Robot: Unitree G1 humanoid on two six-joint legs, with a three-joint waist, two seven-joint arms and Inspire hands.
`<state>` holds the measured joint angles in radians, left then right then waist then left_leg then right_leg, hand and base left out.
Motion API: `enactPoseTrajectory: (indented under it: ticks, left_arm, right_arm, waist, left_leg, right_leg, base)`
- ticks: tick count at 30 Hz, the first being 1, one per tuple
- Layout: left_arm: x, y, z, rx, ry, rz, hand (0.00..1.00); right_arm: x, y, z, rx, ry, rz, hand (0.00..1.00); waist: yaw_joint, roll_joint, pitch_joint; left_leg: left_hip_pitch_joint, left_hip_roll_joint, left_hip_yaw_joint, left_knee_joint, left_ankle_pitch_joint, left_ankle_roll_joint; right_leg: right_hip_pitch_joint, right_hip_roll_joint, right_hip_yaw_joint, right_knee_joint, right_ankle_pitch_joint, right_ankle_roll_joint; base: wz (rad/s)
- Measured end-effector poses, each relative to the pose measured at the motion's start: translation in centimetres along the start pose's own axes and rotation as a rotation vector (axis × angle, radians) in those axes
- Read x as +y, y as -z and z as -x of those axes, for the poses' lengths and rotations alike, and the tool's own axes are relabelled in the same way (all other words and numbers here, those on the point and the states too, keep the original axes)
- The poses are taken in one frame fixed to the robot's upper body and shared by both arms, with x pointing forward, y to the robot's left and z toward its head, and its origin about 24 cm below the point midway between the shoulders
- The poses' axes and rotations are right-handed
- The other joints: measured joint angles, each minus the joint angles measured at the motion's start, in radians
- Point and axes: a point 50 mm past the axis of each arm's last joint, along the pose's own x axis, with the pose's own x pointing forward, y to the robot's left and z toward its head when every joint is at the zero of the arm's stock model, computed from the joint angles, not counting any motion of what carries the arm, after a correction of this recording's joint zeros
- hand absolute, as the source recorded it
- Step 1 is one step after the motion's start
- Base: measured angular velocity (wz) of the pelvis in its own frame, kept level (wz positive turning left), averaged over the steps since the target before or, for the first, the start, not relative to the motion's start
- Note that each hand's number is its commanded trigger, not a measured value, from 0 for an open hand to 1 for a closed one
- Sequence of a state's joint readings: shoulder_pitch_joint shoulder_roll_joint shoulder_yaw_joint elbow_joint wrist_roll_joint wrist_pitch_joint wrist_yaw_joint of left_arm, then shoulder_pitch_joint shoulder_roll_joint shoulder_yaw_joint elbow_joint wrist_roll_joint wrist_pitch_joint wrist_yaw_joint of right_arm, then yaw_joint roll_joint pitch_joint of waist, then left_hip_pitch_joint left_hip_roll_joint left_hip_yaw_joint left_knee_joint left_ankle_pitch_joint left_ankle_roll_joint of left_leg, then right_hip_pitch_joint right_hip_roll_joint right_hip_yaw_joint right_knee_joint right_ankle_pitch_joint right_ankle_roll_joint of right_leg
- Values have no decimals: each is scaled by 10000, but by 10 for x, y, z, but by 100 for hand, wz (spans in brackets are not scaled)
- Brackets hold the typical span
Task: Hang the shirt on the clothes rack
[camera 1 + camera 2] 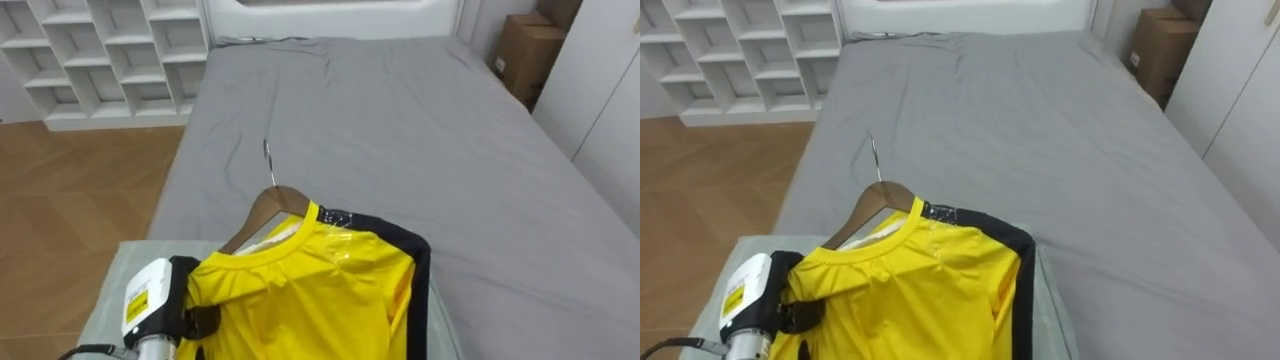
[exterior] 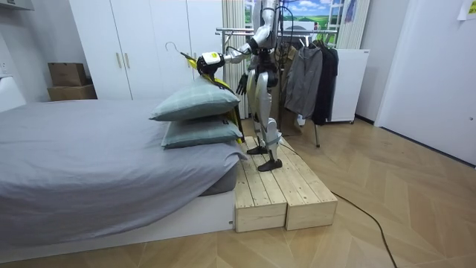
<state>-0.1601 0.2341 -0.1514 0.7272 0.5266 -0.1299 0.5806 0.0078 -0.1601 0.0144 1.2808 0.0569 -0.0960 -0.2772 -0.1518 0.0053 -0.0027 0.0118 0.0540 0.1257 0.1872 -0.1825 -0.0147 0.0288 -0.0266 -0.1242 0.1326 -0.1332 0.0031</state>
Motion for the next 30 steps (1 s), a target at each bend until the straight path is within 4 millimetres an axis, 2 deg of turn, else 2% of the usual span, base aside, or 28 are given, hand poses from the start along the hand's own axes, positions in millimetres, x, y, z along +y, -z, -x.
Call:
enactPoseTrajectory:
  ticks: [5,8,11,20,25,28,30]
  left_arm:
    - [6,-1,-1,-197,-483,-157,100]
    - [6,-1,-2,-248,-525,-157,100]
    - [7,-3,-2,-344,-689,-154,100]
    - [10,-7,-1,-559,-898,-69,100]
    - [13,-15,4,-1084,-941,-162,100]
    - [15,-19,3,-1278,-944,-277,100]
    - [16,-22,2,-1380,-970,-252,100]
  right_arm:
    - [-5,-2,0,-298,768,897,0]
    - [-11,-6,-1,-625,1463,1382,0]
    - [-20,-22,-2,-1437,2431,1723,0]
    - [-37,-96,12,-5564,4968,2516,0]
    - [-44,-140,35,-8095,6430,2531,0]
    - [-46,-161,50,-9340,6879,2307,0]
    - [-47,-168,56,-9783,7041,2121,0]
  waist:
    - [0,1,0]
    - [129,1,0]
    - [222,1,0]
    - [339,-70,24]
    - [506,-155,45]
    - [515,-155,44]
    - [512,-155,44]
  left_leg:
    - [-24,-16,-55,1,0,0]
    - [-39,-17,-49,6,0,0]
    - [-87,-19,-55,21,1,1]
    - [-21,-37,-191,14,4,-2]
    - [-37,-37,-189,21,4,-2]
    - [-42,-38,-194,33,4,-2]
    - [-41,-38,-194,32,4,-2]
  right_leg:
    - [-9,-6,-19,20,-7,5]
    - [-26,-8,-21,32,-7,5]
    - [-88,-15,-47,71,-5,4]
    - [54,-38,-209,28,-6,6]
    - [45,-41,-198,28,-7,6]
    - [53,-42,-187,29,-7,6]
    - [57,-43,-184,30,-6,6]
  base:
    - [1]
    - [0]
    - [1]
    - [4]
    - [0]
    - [0]
    - [0]
